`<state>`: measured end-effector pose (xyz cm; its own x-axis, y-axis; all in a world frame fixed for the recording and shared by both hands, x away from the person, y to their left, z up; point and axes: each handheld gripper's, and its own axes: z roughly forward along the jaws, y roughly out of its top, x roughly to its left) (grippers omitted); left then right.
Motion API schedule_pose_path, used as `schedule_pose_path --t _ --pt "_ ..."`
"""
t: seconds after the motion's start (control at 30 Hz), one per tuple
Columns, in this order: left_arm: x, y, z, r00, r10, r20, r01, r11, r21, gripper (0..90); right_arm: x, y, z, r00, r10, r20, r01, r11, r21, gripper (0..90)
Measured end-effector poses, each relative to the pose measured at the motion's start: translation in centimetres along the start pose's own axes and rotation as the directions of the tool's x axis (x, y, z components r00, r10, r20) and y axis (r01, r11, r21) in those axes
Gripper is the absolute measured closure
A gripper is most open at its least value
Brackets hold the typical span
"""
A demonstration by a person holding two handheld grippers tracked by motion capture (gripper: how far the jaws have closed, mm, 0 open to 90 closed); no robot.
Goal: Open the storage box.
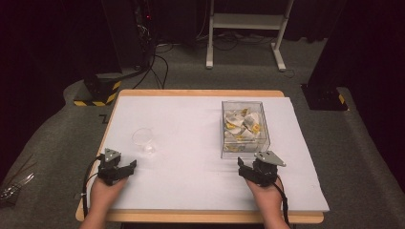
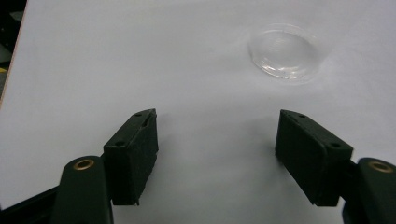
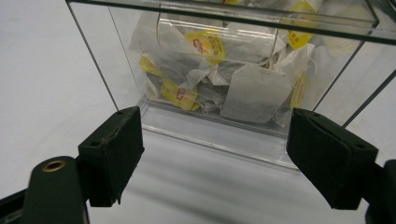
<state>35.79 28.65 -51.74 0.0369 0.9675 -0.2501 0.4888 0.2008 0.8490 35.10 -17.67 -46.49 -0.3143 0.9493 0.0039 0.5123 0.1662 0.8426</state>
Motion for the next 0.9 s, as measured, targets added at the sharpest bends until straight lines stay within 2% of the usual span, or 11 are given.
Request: schedule_pose_path --t 0.23,0.43,0.5,0.9 --pt "0.0 0.0 0.0 1.0000 0.000 0.000 0.000 1.0000 -0.002 29.9 0.6 0.7 0.6 0.9988 0.030 0.039 -0.029 1.000 -0.007 19.6" --pt "0.0 0.0 0.0 1.0000 0.000 0.000 0.000 1.0000 -0.001 29.8 1.0 1.1 1.1 0.9982 0.029 0.052 -0.029 0.999 -0.018 20.7" --pt "0.0 0.0 0.0 1.0000 0.000 0.000 0.000 1.0000 -0.002 29.9 1.0 1.3 1.2 0.9974 0.044 0.057 -0.043 0.999 -0.024 21.0" --pt "0.0 0.0 0.0 1.0000 0.001 0.001 -0.001 1.0000 0.000 29.8 1.5 1.9 2.1 0.9953 0.045 0.086 -0.043 0.999 -0.032 23.1"
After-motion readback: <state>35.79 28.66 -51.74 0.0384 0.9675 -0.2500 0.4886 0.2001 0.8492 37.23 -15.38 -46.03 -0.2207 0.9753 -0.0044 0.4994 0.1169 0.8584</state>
